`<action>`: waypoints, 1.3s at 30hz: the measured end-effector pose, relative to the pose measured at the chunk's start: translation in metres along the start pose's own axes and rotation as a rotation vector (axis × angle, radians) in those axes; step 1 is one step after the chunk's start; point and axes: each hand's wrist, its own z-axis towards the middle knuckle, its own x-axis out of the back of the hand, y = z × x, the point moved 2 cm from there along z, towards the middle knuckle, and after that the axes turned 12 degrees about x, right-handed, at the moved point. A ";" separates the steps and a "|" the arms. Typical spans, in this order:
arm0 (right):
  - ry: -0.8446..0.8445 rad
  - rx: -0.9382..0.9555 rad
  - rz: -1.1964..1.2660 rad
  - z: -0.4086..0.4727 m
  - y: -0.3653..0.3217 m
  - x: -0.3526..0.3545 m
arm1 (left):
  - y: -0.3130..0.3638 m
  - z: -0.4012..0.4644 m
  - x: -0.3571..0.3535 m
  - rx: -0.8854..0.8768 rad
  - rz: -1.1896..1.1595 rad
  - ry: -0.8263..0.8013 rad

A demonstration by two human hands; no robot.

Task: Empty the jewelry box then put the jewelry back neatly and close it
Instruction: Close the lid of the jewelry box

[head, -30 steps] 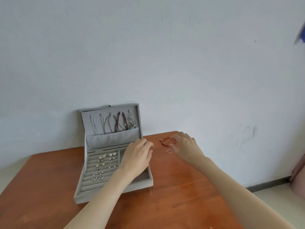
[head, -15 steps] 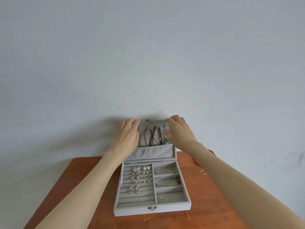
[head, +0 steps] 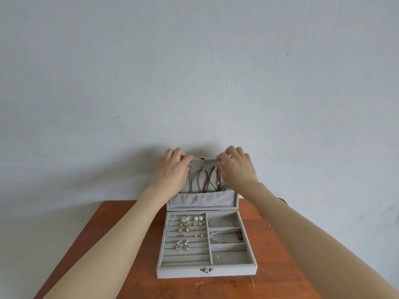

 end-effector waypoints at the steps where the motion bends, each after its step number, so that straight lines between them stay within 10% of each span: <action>1: 0.064 0.010 0.019 -0.006 -0.002 0.005 | 0.001 -0.003 0.006 -0.006 -0.016 0.024; 15: 0.139 0.117 -0.077 -0.128 -0.050 0.037 | 0.025 -0.127 0.043 -0.089 -0.081 0.043; 39: 0.119 0.071 0.088 -0.213 -0.077 -0.018 | 0.045 -0.216 0.017 -0.062 -0.080 -0.383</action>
